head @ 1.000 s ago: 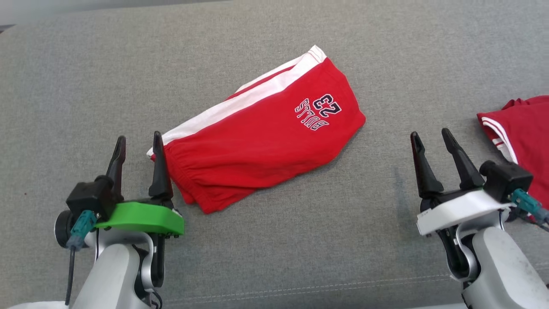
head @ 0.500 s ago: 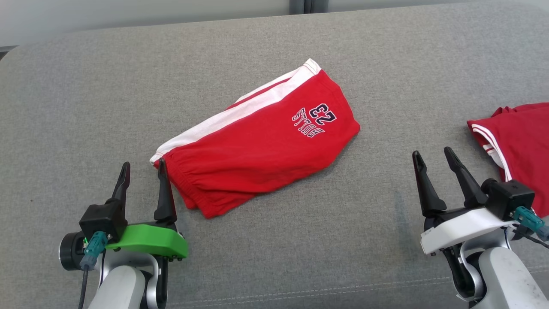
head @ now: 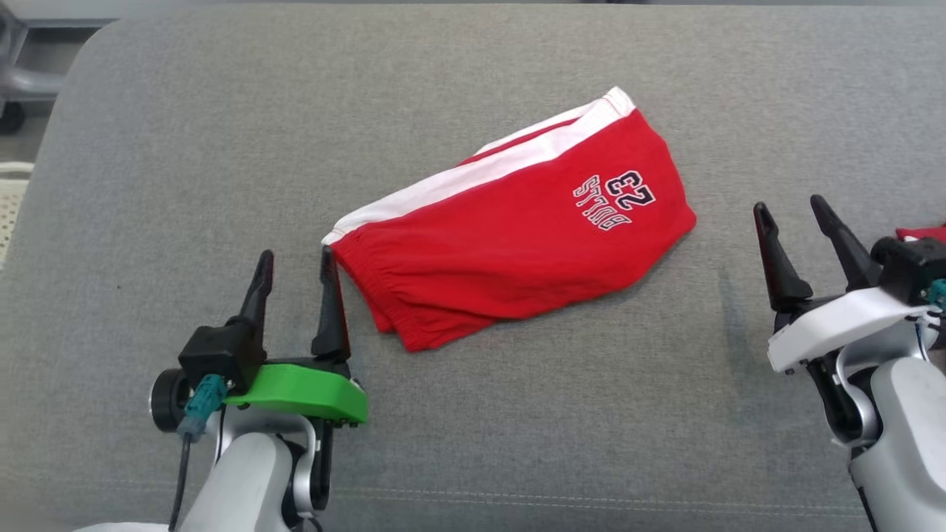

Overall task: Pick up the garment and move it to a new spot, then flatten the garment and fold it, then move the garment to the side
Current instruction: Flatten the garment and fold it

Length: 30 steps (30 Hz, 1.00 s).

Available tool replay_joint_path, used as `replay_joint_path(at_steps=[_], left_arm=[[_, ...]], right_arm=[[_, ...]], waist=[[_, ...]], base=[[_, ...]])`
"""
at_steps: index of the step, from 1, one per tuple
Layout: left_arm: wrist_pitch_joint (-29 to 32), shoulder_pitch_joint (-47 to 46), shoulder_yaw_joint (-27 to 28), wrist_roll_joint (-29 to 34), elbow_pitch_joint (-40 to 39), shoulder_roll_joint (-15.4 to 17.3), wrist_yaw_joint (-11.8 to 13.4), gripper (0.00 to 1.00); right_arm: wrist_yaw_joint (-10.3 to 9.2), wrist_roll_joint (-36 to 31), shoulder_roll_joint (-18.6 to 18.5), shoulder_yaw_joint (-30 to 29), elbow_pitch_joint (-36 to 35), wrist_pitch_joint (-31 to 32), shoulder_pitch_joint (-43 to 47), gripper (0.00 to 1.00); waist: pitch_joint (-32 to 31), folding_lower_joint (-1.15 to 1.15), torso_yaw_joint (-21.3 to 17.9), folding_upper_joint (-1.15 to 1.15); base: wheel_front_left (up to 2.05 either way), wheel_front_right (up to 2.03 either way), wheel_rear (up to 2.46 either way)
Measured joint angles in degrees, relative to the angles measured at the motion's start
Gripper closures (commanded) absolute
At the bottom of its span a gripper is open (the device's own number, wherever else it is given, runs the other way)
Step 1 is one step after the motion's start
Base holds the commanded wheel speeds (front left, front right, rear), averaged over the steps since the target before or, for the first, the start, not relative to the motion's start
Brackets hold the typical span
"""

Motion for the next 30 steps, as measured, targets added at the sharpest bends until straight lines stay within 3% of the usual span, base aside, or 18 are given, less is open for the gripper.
replay_joint_path(at_steps=[9,21,22,23,30], left_arm=[[-0.1,-3.3,-2.0,0.3,1.2,-3.2,-2.2,0.00],[-0.2,-4.6,-1.6,1.7,1.1,-5.1,-3.5,0.00],[-0.2,-4.6,-1.5,1.7,1.3,-5.1,-3.7,0.00],[-0.2,-4.6,-1.4,1.7,1.5,-5.1,-3.8,0.00],[-0.2,-5.0,-1.0,2.0,2.1,-5.3,-4.3,0.00]], right_arm=[[0.01,1.6,-4.0,3.6,9.3,0.1,-8.0,0.00],[-0.01,4.0,-6.3,9.2,19.1,0.2,-15.3,0.00],[-0.01,4.3,-6.3,9.7,19.3,0.2,-15.7,0.55],[-0.01,4.6,-6.3,10.3,19.5,0.2,-16.0,1.00],[0.01,7.6,-5.7,12.5,19.2,-1.5,-16.1,1.00]], waist=[[3.4,0.01,6.3,0.00],[10.2,0.01,12.5,0.00],[10.4,0.01,12.5,0.00],[10.5,0.01,12.5,0.00],[10.1,0.01,11.1,0.00]], base=[[0.00,0.00,0.00],[0.00,0.00,0.00],[0.00,0.00,0.00],[0.00,0.00,0.00],[0.00,0.00,0.00]])
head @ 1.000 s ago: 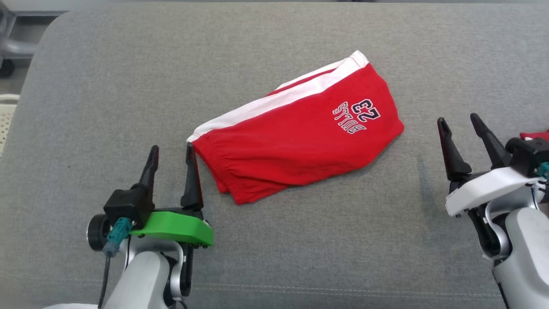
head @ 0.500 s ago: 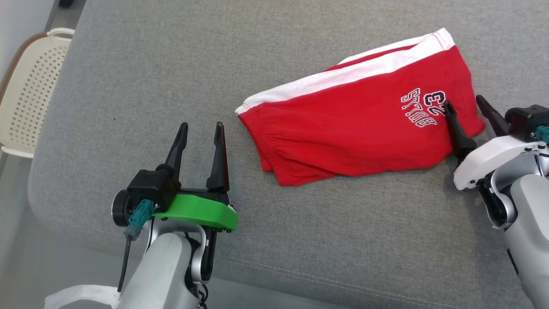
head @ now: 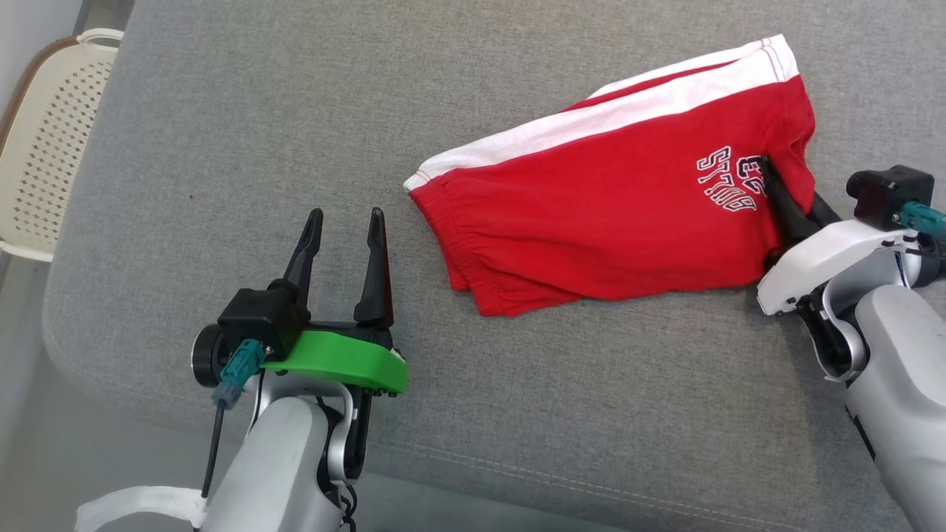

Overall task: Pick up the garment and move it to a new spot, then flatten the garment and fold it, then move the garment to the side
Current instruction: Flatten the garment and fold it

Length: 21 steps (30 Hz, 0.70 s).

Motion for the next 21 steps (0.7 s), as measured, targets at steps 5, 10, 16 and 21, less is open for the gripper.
replay_joint_path(at_steps=[5,10,16,21], left_arm=[[0.0,0.0,0.6,0.2,0.3,-0.1,0.0,0.00],[0.0,0.1,1.5,1.0,0.7,-0.1,-0.1,0.00],[0.0,0.5,2.1,1.7,1.3,0.2,-0.3,0.00],[0.0,0.6,2.0,2.0,1.9,0.7,-0.5,0.00]], right_arm=[[0.00,1.4,1.4,-1.6,-4.8,-3.0,4.7,1.00],[0.00,2.0,4.3,-6.4,-12.1,-4.2,13.0,1.00],[0.00,3.4,10.1,-14.6,-19.9,-4.5,22.0,1.00],[0.01,4.9,13.3,-19.9,-21.4,-3.8,24.8,1.00]], waist=[[-0.3,0.00,-1.8,0.00],[-0.8,0.00,-4.1,0.00],[-1.6,0.00,-7.3,0.00],[-2.2,0.00,-9.8,0.00]], base=[[0.00,0.00,0.00],[0.00,0.00,0.00],[0.00,0.00,0.00],[0.00,0.00,0.00]])
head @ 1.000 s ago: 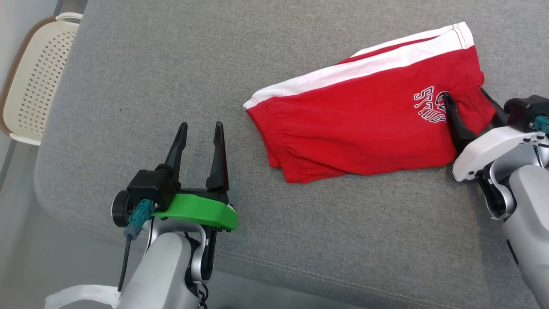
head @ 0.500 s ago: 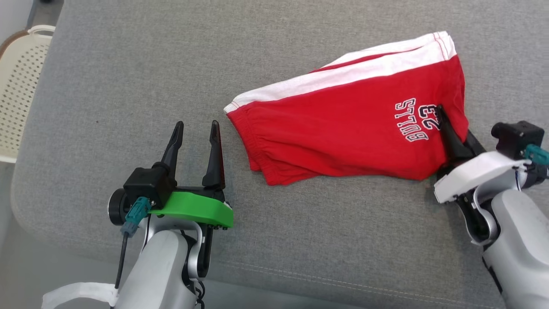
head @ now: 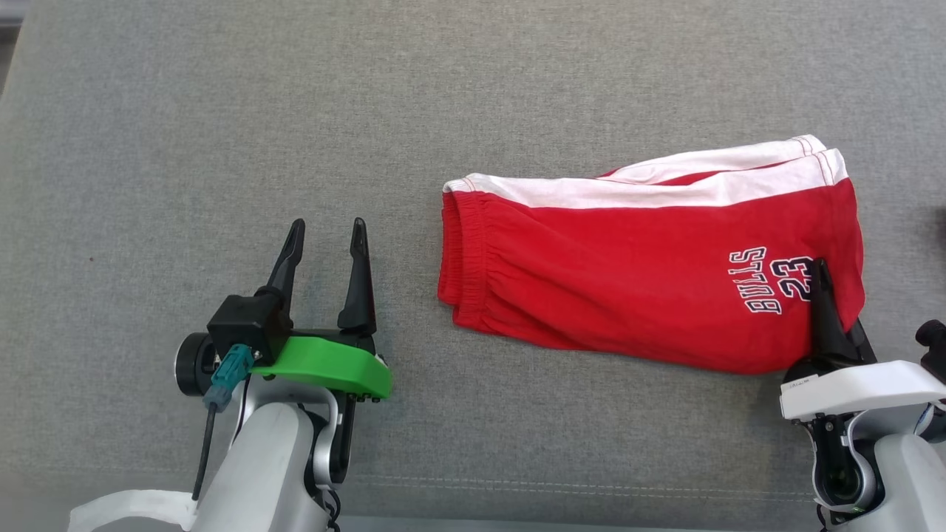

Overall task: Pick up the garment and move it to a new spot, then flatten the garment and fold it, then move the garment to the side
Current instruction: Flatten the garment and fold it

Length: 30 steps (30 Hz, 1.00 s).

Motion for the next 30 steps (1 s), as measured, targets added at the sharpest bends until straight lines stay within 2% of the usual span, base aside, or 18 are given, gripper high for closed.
replay_joint_path(at_steps=[5,9,15,20,24,30], left_arm=[[0.0,-0.2,-0.1,0.1,0.1,0.5,0.0,0.00],[0.3,-0.2,-0.1,0.1,0.0,0.9,0.2,0.00],[0.7,-0.1,0.0,-0.3,-0.9,1.1,0.7,0.00],[0.7,0.1,-0.2,-0.5,-1.1,1.1,0.7,0.00],[0.7,0.1,-1.0,-1.0,-0.9,0.9,0.6,0.00],[0.6,0.1,-1.5,-1.4,-0.8,0.6,0.7,0.00]], right_arm=[[0.00,-0.5,0.5,-0.5,0.6,0.1,-1.2,1.00],[-0.01,-3.6,0.4,2.8,-0.7,0.1,-4.4,1.00],[-0.01,-9.4,0.6,13.3,-5.6,2.1,-8.1,1.00],[-0.01,-10.0,2.5,23.2,-7.0,4.7,-11.2,1.00],[-0.01,-8.9,3.2,29.1,-3.8,6.6,-12.7,1.00],[-0.02,-6.9,3.3,33.4,3.4,6.5,-15.3,1.00]], waist=[[-0.6,0.00,-1.8,0.00],[-1.0,0.00,-2.7,0.00],[-1.7,0.00,-2.9,0.00],[-1.8,0.00,-1.8,0.00],[-1.9,0.00,-0.5,0.00],[-1.9,0.00,1.8,0.00]], base=[[0.00,0.00,0.00],[0.00,0.00,0.00],[0.00,0.00,0.00],[0.00,0.00,0.00],[0.00,0.00,0.00],[0.00,0.00,0.00]])
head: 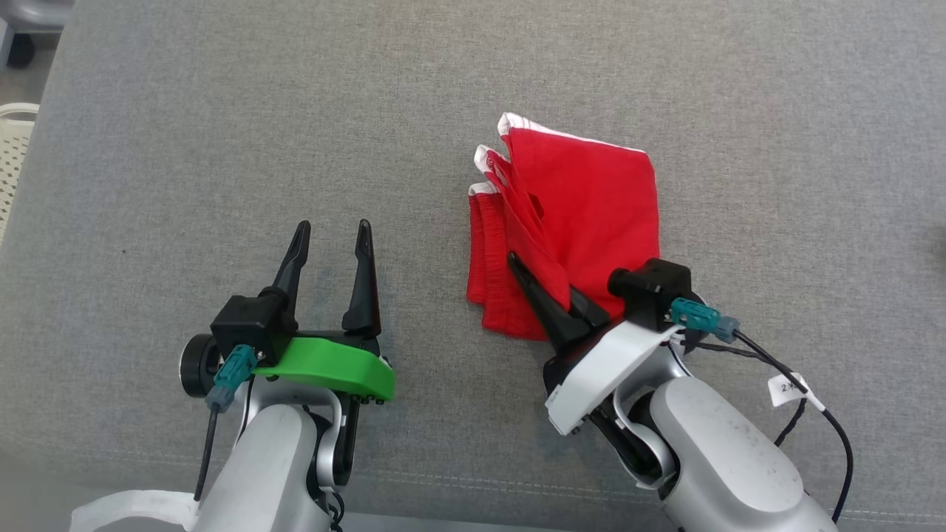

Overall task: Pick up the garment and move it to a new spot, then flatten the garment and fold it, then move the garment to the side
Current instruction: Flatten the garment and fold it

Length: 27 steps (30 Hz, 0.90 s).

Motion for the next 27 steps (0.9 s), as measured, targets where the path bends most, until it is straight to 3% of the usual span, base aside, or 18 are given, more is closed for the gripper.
replay_joint_path(at_steps=[3,4,5,12,17,21,27], left_arm=[[-0.3,0.0,0.0,-0.1,0.0,0.0,0.1,0.00],[-0.3,0.0,-0.1,-0.1,0.1,0.0,0.1,0.00],[-0.3,0.0,-0.1,-0.1,0.1,0.0,0.1,0.00],[-0.4,0.1,0.0,-0.1,0.2,0.0,0.3,0.00],[-0.4,0.2,0.1,-0.1,0.2,0.1,0.6,0.00],[-0.4,0.8,0.6,-0.1,0.1,0.7,1.0,0.00],[-0.4,0.9,1.3,-0.1,-0.9,1.9,1.8,0.00]], right_arm=[[0.00,1.1,0.0,2.2,2.9,0.5,-1.1,1.00],[0.00,1.4,0.1,2.9,3.4,0.4,-1.4,0.63],[0.00,1.6,0.1,3.7,3.9,0.5,-1.7,0.00],[0.00,3.2,-0.8,11.6,4.0,0.0,-2.4,0.00],[0.01,4.3,-3.5,15.5,0.0,-2.7,-2.3,0.00],[0.00,5.0,-5.8,10.5,-4.7,-5.9,-0.4,0.00],[0.00,3.3,-7.5,-3.1,-12.0,-7.6,4.2,0.00]], waist=[[0.1,0.00,0.7,0.00],[0.1,0.00,0.8,0.00],[0.2,0.00,0.9,0.00],[0.2,0.00,0.5,0.00],[-0.1,0.00,-0.2,0.00],[-0.6,0.00,-1.3,0.00],[-1.2,0.00,-3.4,0.00]], base=[[0.00,0.00,0.00],[0.00,0.00,0.00],[0.00,0.00,0.00],[0.00,0.00,0.00],[0.00,0.00,0.00],[0.00,0.00,0.00],[0.00,0.00,0.00]])
